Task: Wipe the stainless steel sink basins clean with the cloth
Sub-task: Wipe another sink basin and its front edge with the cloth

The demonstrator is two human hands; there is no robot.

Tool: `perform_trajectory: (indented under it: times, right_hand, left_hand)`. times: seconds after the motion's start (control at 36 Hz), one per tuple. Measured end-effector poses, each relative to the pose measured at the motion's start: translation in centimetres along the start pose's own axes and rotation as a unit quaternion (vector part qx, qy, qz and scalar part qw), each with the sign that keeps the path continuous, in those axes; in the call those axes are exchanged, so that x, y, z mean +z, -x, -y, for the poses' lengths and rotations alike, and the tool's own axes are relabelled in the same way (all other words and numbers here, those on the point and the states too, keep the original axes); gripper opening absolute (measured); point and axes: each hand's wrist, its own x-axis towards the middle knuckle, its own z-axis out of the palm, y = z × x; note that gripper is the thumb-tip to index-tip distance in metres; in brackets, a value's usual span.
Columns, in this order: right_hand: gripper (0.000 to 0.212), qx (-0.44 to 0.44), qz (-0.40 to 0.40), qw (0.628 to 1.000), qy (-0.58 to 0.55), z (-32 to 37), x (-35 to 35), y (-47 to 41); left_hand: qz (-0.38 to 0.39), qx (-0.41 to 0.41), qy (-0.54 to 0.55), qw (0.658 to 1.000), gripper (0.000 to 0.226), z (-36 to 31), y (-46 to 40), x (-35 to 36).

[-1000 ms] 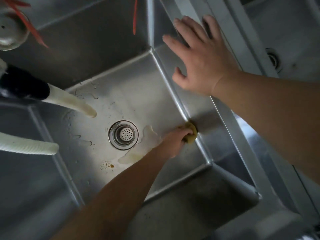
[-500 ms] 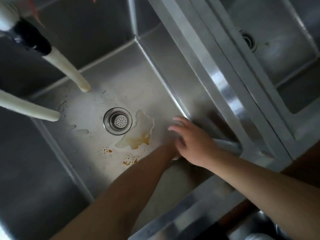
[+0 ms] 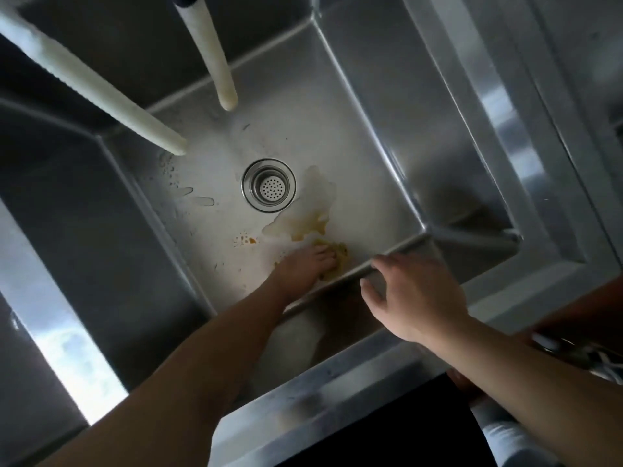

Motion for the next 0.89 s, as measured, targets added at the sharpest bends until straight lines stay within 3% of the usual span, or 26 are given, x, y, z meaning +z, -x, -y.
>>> perform_trajectory:
  times: [0.14, 0.25, 0.33, 0.44, 0.53, 0.61, 0.69, 0.81, 0.89]
  right_hand:
    - [0.036, -0.002, -0.07, 0.998, 0.002, -0.2, 1.1, 0.3]
    - [0.027, 0.001, -0.104, 0.995, -0.002, -0.2, 1.4, 0.4]
    - [0.024, 0.003, -0.118, 0.993, -0.005, -0.1, 1.5, 0.4]
    - [0.025, 0.006, -0.109, 0.994, -0.007, 0.0, 1.3, 0.4]
    - [0.029, 0.009, -0.065, 0.998, 0.006, -0.1, 1.0, 0.4]
    - [0.031, 0.005, -0.044, 0.999, 0.013, -0.1, 0.9, 0.3]
    - [0.03, 0.012, -0.049, 0.999, 0.002, -0.1, 0.9, 0.3]
    - [0.029, 0.018, -0.059, 0.998, -0.003, 0.1, 0.9, 0.4]
    - [0.029, 0.016, -0.054, 0.998, -0.004, 0.1, 0.7, 0.5]
  left_hand:
    - [-0.068, -0.134, 0.047, 0.988, 0.032, 3.9, 0.9, -2.8]
    - [-0.098, -0.322, 0.096, 0.937, 0.034, 6.6, 0.6, -6.6]
    - [-0.153, -0.406, 0.098, 0.896, 0.043, 7.9, -0.2, -8.2]
    - [-0.284, -0.448, 0.135, 0.837, 0.048, 7.7, -1.0, -8.6]
    - [-0.355, -0.421, 0.155, 0.82, 0.043, 5.7, -1.6, -7.6]
    - [-0.377, -0.373, 0.146, 0.835, 0.045, 3.1, -2.7, -6.2]
    - [-0.352, -0.271, 0.088, 0.891, 0.046, 0.1, -3.8, -4.1]
    - [-0.212, -0.19, 0.009, 0.958, 0.051, -2.8, -4.3, -1.2]
    - [-0.097, -0.162, -0.018, 0.982, 0.047, -2.9, -3.9, 0.3]
